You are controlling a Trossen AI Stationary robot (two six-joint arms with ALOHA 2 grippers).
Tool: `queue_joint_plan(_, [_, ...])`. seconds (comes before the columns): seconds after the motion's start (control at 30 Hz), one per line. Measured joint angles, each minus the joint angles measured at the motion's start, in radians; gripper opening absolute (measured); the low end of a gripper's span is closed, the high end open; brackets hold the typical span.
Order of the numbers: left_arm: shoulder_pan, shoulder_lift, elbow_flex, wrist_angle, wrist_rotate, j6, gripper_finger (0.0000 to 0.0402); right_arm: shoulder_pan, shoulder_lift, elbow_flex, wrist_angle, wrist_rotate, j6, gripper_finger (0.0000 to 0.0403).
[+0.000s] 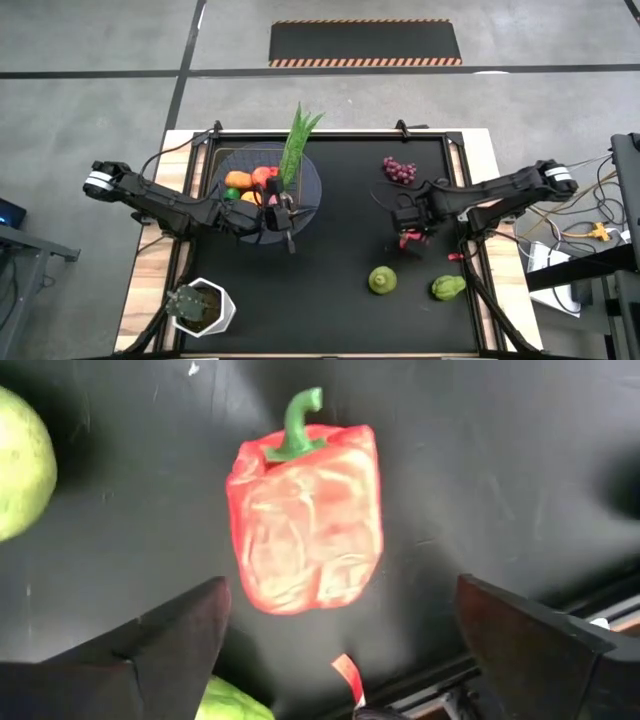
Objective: Build produce basket
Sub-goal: Put the red bell pepper into the wire basket
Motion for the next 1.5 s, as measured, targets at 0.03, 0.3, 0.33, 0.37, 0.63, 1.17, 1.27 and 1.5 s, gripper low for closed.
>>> queue_joint_plan(0.03, [0.000,0.000,0.000,-0.001,0.000,0.000,0.0010,0.000,0.007,0.000,0.001,-0.006,-0.009,0.0372])
queue_joint_plan(0.3, [0.000,0.000,-0.001,0.000,0.000,-0.001,0.0010,0.000,0.056,-0.032,0.074,-0.008,-0.066,0.0375])
queue_joint_plan(0.33, [0.000,0.000,-0.002,-0.001,0.000,-0.001,0.0010,0.000,0.061,-0.038,0.089,-0.008,-0.071,0.0375])
queue_joint_plan(0.37, [0.000,0.000,-0.002,-0.001,0.000,-0.002,0.0010,0.000,0.064,-0.045,0.102,-0.009,-0.077,0.0375])
queue_joint_plan(0.63, [0.000,0.000,-0.002,0.005,0.000,-0.002,0.0010,0.000,0.071,-0.085,0.154,0.001,-0.083,0.0320])
queue_joint_plan(1.17, [0.000,0.003,0.000,0.047,0.001,-0.011,0.0010,-0.002,-0.022,0.027,0.282,0.475,-0.283,0.0214])
queue_joint_plan(1.27, [0.000,0.003,0.001,0.045,0.001,-0.011,0.0010,-0.006,-0.075,0.016,0.553,0.516,-0.472,0.0214])
queue_joint_plan(1.5, [0.000,0.004,0.001,0.113,0.001,-0.012,0.0011,-0.009,-0.127,-0.092,1.142,0.314,-0.821,0.0214])
